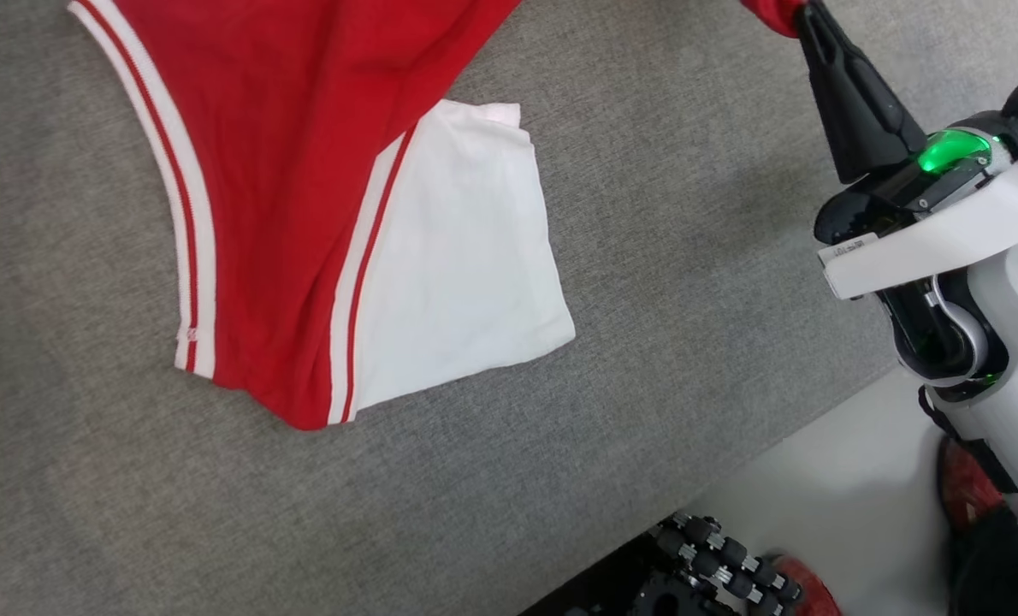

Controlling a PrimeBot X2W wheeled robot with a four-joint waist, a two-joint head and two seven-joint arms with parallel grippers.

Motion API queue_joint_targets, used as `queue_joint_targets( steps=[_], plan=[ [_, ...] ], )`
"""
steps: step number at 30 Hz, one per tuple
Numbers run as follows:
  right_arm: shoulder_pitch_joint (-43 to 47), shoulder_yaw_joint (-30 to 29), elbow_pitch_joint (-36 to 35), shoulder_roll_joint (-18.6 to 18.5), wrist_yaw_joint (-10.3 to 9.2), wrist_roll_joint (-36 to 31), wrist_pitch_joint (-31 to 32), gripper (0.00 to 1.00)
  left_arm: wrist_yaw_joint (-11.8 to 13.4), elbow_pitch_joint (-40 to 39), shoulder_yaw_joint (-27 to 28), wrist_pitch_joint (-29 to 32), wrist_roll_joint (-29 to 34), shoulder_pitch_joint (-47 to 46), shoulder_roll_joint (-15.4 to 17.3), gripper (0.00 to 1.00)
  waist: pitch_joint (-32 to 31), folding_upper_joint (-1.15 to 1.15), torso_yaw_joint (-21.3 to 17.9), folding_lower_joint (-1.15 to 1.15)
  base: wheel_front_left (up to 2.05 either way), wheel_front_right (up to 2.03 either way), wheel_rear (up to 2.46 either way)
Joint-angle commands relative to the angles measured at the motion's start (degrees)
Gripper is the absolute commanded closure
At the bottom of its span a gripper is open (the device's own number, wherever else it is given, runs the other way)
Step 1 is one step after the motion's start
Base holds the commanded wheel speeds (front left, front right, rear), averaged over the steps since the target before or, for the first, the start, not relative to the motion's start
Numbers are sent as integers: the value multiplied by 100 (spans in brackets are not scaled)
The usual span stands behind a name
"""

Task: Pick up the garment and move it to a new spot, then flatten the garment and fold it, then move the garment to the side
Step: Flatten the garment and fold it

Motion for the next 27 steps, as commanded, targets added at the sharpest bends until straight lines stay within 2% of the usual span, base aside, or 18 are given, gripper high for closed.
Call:
queue_joint_targets(
  steps=[1, 12, 14, 15, 22, 27],
  plan=[
    [66, -9, -2, 58, -7, -39, -21, 100, -16, 24, -68, 47, -1, -108, 60, 0, 345, 0, -339, 0, 0, 0, 0],
    [209, -163, -34, 195, -6, -145, -24, 100, -12, 426, -463, 443, 48, -281, 110, 0, 411, 0, -334, 0, 0, 0, 0],
    [195, -178, -26, 206, -6, -156, -25, 100, -4, 493, -465, 507, -5, -297, 85, 60, 408, 0, -328, 0, 0, 0, 0],
    [187, -180, -22, 210, -6, -163, -25, 100, -3, 512, -454, 539, -28, -309, 82, 100, 405, 0, -326, 0, 0, 0, 0],
    [38, -118, -52, 192, -7, -189, -25, 100, -1, 352, -449, 189, -28, -581, 140, 100, 365, 0, -315, 0, 0, 0, 0],
    [-82, -378, -107, -63, -7, -266, -25, 100, -4, 147, -427, -332, -208, -603, -28, 100, 80, 0, 21, 0, 0, 0, 0]
  ],
)
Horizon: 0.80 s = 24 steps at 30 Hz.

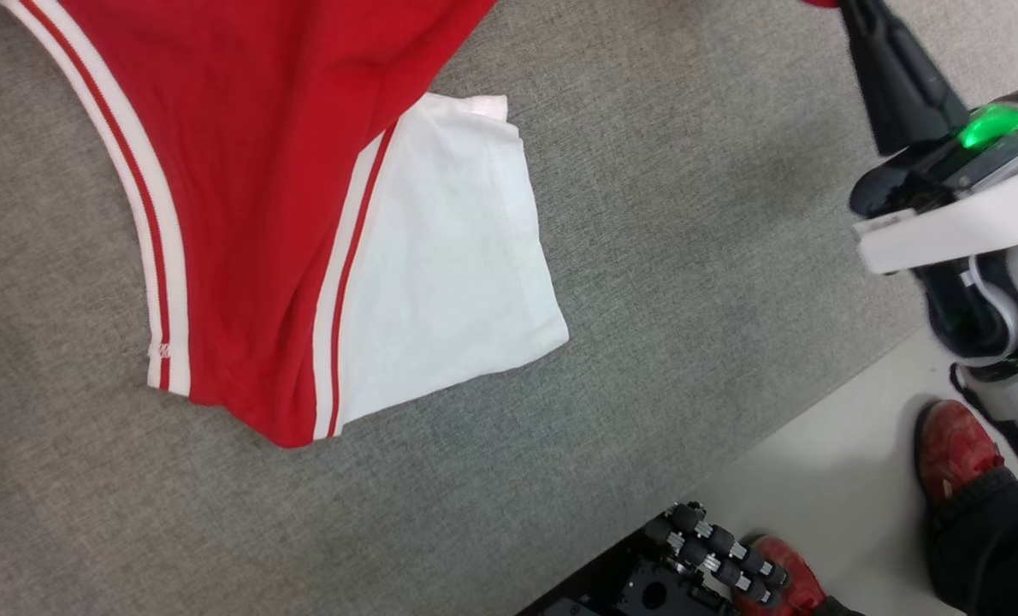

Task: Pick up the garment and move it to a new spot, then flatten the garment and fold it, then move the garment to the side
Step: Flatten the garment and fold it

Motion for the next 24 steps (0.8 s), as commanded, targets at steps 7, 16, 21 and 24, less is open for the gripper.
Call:
queue_joint_targets(
  steps=[7, 16, 21, 24],
  plan=[
    [-598, -646, -53, -882, -8, -283, 295, 100, 10, -493, -320, -583, -195, -273, 2, 100, -836, 0, 993, 0, 0, 0, 0],
    [-2267, -947, 630, -1259, -8, -371, 1417, 100, 11, -908, -636, -1147, -166, -832, 489, 100, -1341, 0, 1783, 0, 0, 0, 0],
    [-3218, -697, 1305, -1008, -9, -525, 1811, 100, 10, -1010, -868, -1543, 211, -1255, 896, 100, -1364, 0, 2040, 0, 0, 0, 0],
    [-3863, -505, 1877, -807, -8, -700, 1913, 100, 44, -1012, -1129, -2082, 838, -1663, 1038, 100, -1249, 0, 2162, 0, 0, 0, 0]
  ],
)
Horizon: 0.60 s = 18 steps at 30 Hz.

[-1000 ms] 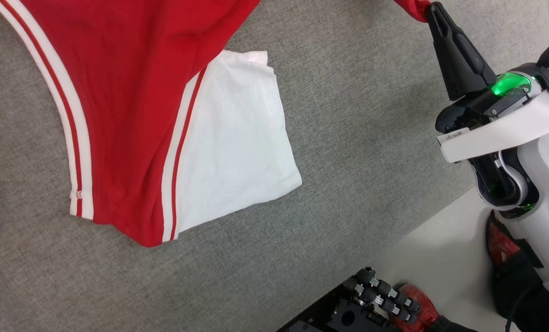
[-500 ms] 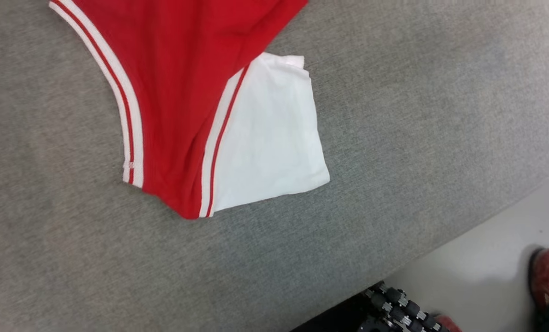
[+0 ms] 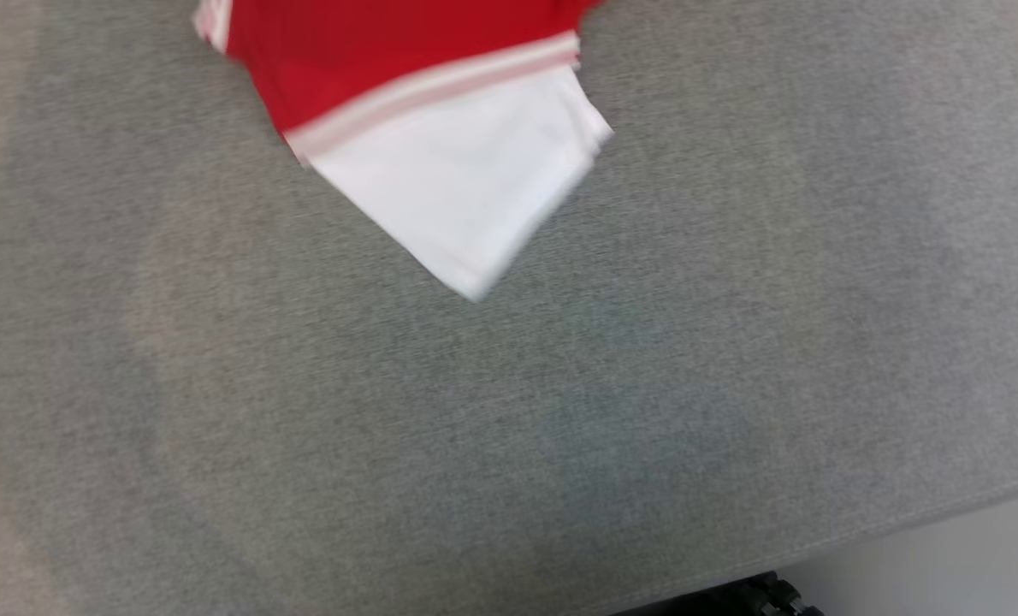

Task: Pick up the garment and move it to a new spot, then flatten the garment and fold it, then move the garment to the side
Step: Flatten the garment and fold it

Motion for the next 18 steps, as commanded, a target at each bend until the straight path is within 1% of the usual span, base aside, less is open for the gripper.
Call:
queue_joint_targets(
  steps=[1, 5, 9, 13, 15, 18],
  plan=[
    [-283, 40, 241, 82, -9, -129, -25, 100, 107, 35, 0, -295, 163, -190, -28, 100, -67, 0, 322, 0, 0, 0, 0],
    [-1181, 203, 1188, 465, -9, -540, -323, 100, 444, 314, -72, -1265, 697, -549, -200, 100, 78, 0, 366, 0, 0, 0, 0],
    [-1928, 320, 1927, 643, -10, -958, -780, 100, 794, 522, -147, -1892, 1169, -969, -390, 100, 246, 0, 427, 0, 0, 0, 0],
    [-2408, 438, 2500, 743, -9, -1281, -1307, 100, 1131, 567, -228, -2097, 1634, -1214, -458, 100, 402, 0, 502, 0, 0, 0, 0],
    [-2604, 483, 2765, 735, -10, -1413, -1497, 100, 1267, 473, -200, -2113, 1737, -1275, -472, 100, 450, 0, 537, 0, 0, 0, 0],
    [-2859, 524, 3102, 740, -10, -1551, -1698, 100, 1416, 249, -119, -2114, 1861, -1277, -375, 100, 530, 0, 575, 0, 0, 0, 0]
  ],
)
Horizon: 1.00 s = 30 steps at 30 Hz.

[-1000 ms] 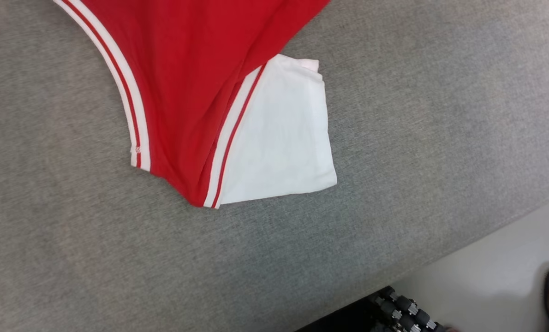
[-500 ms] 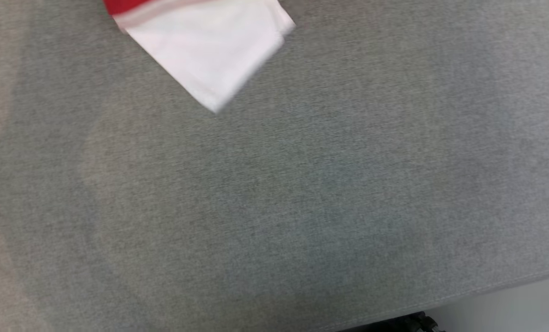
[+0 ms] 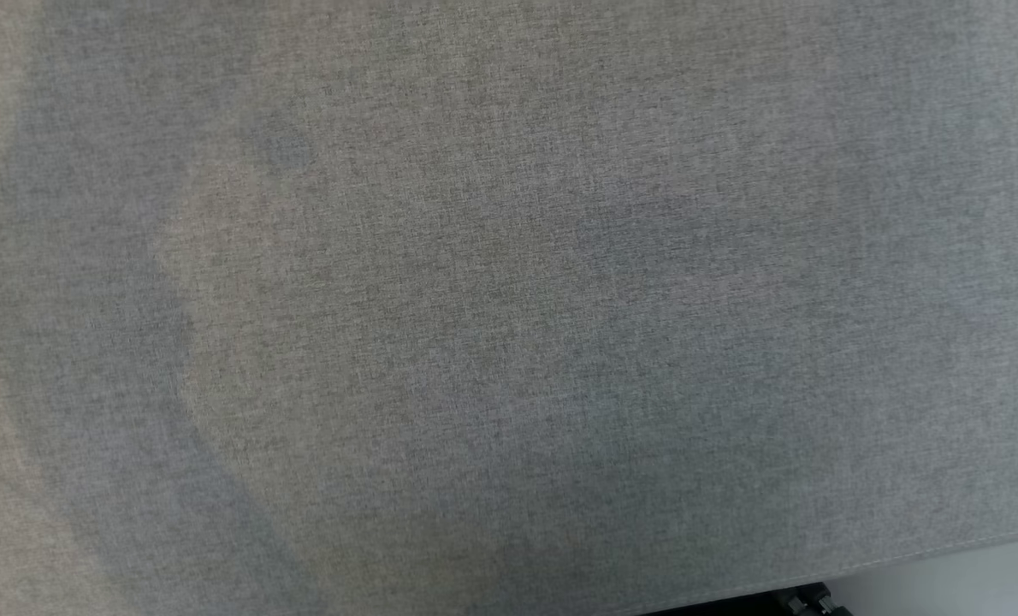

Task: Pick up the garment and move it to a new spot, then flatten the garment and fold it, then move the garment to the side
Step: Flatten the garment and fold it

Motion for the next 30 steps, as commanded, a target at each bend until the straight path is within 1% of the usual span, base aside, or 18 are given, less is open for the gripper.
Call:
queue_joint_targets(
  steps=[1, 2, 4, 6, 7, 9, 11, 12, 16, 20, 24, 26, 28, 30],
  plan=[
    [-154, -3, 118, 19, -10, -63, -107, 100, 104, -105, 43, -9, 108, -49, 95, 100, 91, 0, 58, 0, 0, 0, 0],
    [-218, -18, 194, 52, -10, -109, -154, 100, 142, -172, 62, -4, 140, -41, 127, 100, 108, 0, 57, 0, 0, 0, 0],
    [-381, -93, 317, 125, -10, -201, -231, 100, 105, -214, 136, -5, 65, -17, 207, 100, 146, 0, 19, 0, 0, 0, 0],
    [-589, -209, 329, 173, -10, -359, -276, 100, 87, -168, 198, -6, 65, -159, 212, 100, 222, 0, -3, 0, 0, 0, 0],
    [-703, -316, 202, 166, -10, -444, -278, 100, 120, -150, 234, -7, 107, -280, 209, 100, 290, 0, -9, 0, 0, 0, 0],
    [-827, -617, -104, 137, -10, -710, -269, 100, 273, -234, 339, -7, 195, -516, 180, 100, 444, 0, 6, 0, 0, 0, 0],
    [-726, -932, -511, 238, -10, -1047, -267, 100, 508, -484, 486, -6, 278, -629, 145, 100, 617, 0, 68, 0, 0, 0, 0],
    [-604, -996, -622, 286, -8, -1133, -266, 100, 567, -614, 530, -6, 297, -606, 137, 100, 654, 0, 106, 0, 0, 0, 0],
    [-232, -1051, -975, 303, -10, -1328, -270, 100, 552, -1125, 676, -4, 170, -189, 201, 100, 745, 0, 311, 0, 0, 0, 0],
    [353, -794, -1141, 236, -10, -1157, -270, 100, 493, -1703, 906, -4, -109, 644, 418, 100, 665, 0, 426, 0, 0, 0, 0],
    [981, -695, -1556, -7, -10, -879, -272, 100, 435, -2477, 1249, -6, -452, 1638, 712, 100, 464, 0, 526, 0, 0, 0, 0],
    [1550, -709, -1890, -125, -10, -697, -271, 100, 392, -2910, 1426, -7, -736, 2387, 860, 100, 257, 0, 582, 0, 0, 0, 0],
    [2108, -846, -2250, -238, -10, -478, -271, 100, 387, -3296, 1589, -7, -935, 3149, 1014, 100, 20, 0, 604, 0, 0, 0, 0],
    [2833, -926, -2602, -315, -10, -209, -271, 100, 286, -3789, 1737, -7, -1254, 4092, 1136, 100, -283, 0, 598, 0, 0, 0, 0]
  ],
)
